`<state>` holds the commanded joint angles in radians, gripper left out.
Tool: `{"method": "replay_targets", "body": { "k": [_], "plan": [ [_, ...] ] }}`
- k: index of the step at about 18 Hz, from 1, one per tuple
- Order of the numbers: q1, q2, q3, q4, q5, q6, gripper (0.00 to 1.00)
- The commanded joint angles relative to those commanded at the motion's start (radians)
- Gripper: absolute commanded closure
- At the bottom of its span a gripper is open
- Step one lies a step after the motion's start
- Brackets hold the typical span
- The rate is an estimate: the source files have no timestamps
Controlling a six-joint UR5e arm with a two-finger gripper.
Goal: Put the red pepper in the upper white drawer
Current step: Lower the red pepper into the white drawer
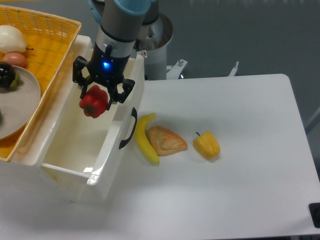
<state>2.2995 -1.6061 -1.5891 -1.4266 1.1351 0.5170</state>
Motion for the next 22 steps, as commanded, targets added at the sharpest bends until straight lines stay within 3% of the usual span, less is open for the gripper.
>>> {"method": "replay_targets", "body": {
  "k": [22],
  "plan": [
    [-0.022, -0.037, -0.003, 0.000, 0.000, -0.006, 0.51]
  ]
}}
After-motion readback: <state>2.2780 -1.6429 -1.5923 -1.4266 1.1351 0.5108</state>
